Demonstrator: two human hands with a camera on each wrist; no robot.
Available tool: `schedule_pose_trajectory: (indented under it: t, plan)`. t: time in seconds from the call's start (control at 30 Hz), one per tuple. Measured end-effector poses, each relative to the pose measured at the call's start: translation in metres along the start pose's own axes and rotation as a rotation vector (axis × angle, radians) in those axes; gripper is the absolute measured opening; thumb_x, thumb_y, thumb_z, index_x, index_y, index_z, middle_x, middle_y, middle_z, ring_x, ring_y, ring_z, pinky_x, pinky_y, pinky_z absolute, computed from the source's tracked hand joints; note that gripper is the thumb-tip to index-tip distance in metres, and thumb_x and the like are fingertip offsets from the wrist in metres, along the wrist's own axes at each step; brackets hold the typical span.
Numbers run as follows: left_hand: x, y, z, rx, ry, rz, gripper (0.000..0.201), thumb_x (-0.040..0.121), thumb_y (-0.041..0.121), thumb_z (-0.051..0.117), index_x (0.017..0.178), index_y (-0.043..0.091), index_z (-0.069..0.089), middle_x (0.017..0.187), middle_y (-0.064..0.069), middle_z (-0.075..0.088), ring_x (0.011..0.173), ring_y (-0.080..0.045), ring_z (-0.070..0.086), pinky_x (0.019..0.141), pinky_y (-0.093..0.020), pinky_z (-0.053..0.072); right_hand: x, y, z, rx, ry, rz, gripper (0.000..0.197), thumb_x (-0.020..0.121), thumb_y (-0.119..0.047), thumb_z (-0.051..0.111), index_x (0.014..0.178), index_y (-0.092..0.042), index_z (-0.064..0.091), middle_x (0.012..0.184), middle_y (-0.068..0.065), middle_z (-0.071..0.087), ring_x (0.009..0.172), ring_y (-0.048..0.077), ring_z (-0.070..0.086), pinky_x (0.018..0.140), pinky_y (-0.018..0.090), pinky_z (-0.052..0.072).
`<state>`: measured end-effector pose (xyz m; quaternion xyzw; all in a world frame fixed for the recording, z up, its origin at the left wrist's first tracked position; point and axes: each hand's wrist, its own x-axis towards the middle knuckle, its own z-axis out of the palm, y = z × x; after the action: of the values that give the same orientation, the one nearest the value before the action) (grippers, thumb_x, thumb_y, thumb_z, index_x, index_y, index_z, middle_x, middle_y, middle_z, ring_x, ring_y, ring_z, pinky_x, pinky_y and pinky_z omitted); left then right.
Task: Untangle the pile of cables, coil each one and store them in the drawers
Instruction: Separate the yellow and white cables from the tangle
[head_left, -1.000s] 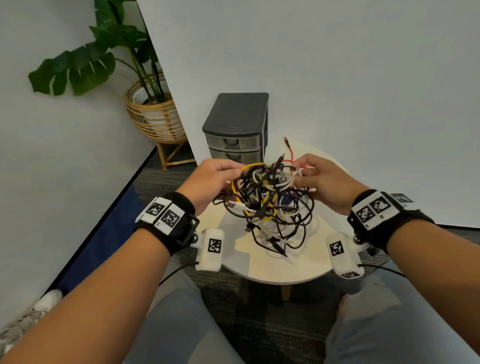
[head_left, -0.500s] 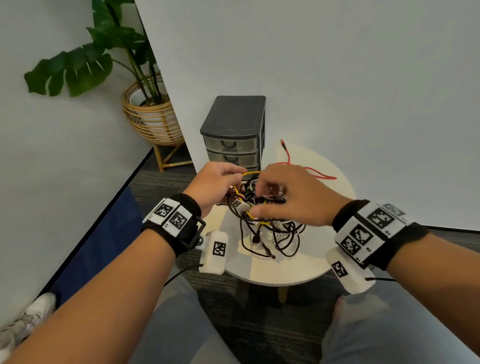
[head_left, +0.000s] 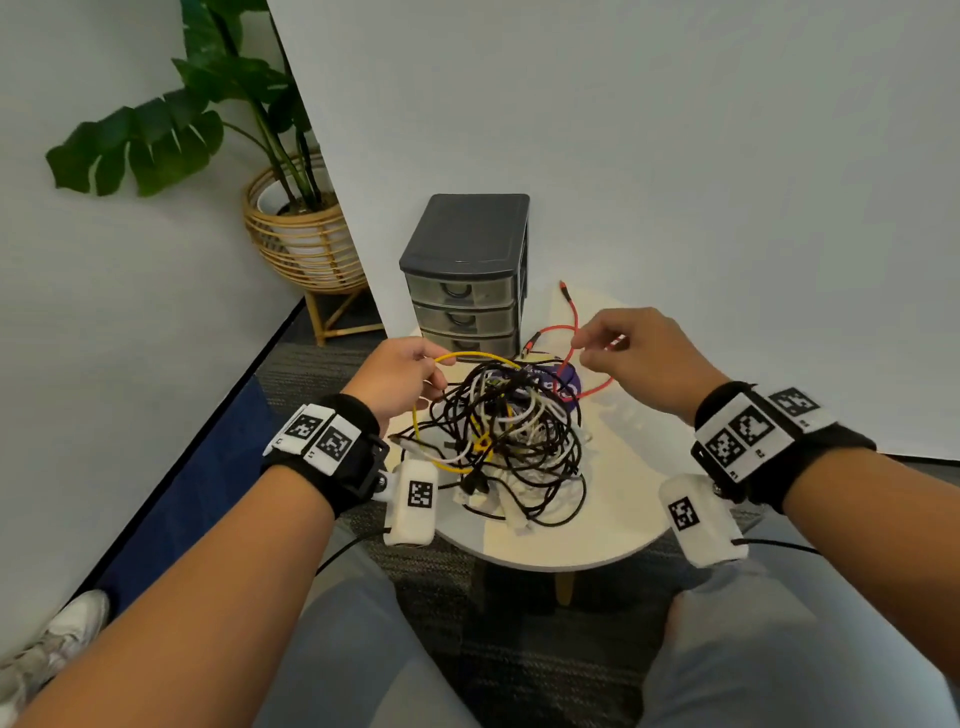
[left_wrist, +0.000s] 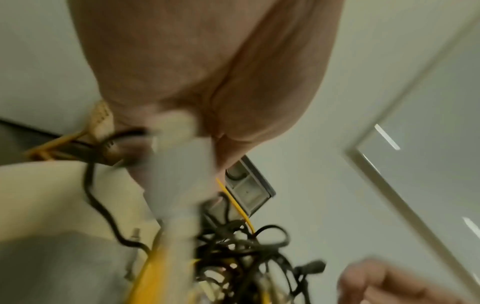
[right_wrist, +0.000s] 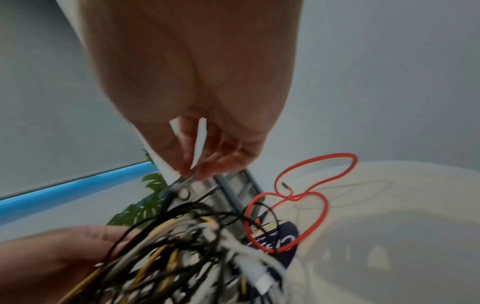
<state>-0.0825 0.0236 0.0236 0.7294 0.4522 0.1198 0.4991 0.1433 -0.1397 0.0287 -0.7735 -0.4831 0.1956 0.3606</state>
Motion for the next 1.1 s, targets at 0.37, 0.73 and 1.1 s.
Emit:
schedule_pose_trajectory:
  t: [0.37,0.73,1.1]
  plan:
    - [-0.003,0.018,0.01,-0.196,-0.035,-0.01,0.018,0.095,-0.001,0.049,0.086,0.013,0.055,0.087,-0.009,0.059,0.089,-0.024,0.061,0.083,-0.039,0.051,-0.001,0.016,0.048,-0.284,-0.491,0.087,0.022,0.095,-0.025,0.067,0.11,-0.008,0.065,0.108,0.01,0.067,0.104,0.031,0.061,0.095,0.041,0.049]
    - [-0.002,0.023,0.023,-0.183,-0.086,0.07,0.025,0.105,0.026,0.052,0.086,0.011,0.058,0.093,-0.002,0.066,0.105,-0.021,0.064,0.097,-0.035,0.044,0.002,-0.001,0.028,0.605,-0.487,0.459,0.016,0.099,-0.012,0.048,0.1,-0.008,0.063,0.089,0.014,0.069,0.073,0.026,0.071,0.072,0.038,0.059]
    - [-0.004,0.026,0.035,-0.162,-0.092,0.047,0.033,0.108,0.035,0.043,0.085,0.013,0.054,0.096,-0.01,0.067,0.108,-0.025,0.067,0.104,-0.042,0.034,0.002,0.017,0.045,0.125,-0.505,0.088,0.01,0.093,-0.01,0.069,0.1,-0.013,0.076,0.097,0.003,0.074,0.084,0.016,0.072,0.069,0.033,0.063]
